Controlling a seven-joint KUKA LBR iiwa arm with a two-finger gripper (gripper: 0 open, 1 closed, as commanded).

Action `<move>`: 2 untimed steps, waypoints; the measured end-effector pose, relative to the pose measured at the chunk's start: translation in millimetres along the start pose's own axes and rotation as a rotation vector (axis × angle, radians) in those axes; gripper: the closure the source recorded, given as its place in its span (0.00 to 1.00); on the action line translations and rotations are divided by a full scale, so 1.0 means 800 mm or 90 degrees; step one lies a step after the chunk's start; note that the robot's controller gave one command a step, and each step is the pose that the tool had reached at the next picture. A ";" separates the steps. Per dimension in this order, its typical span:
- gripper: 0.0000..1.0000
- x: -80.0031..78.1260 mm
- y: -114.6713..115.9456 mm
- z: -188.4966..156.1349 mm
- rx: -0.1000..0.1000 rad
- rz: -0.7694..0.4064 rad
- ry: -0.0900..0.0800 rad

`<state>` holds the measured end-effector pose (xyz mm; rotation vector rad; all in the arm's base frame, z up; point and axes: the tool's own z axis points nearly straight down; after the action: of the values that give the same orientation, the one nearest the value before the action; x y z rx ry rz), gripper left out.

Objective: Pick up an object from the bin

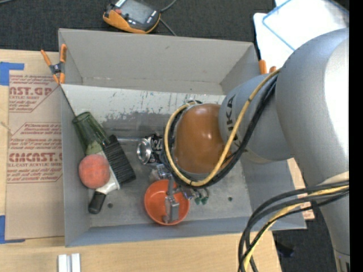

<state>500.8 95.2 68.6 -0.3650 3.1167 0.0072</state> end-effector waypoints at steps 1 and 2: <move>0.00 -0.067 -0.053 -0.003 0.002 0.143 -0.013; 1.00 -0.009 -0.005 -0.001 -0.001 0.007 -0.002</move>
Offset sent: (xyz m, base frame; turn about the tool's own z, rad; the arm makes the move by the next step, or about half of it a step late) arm 0.0071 -0.0035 0.0001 0.0107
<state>508.8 92.7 69.4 -0.3470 3.1161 0.0099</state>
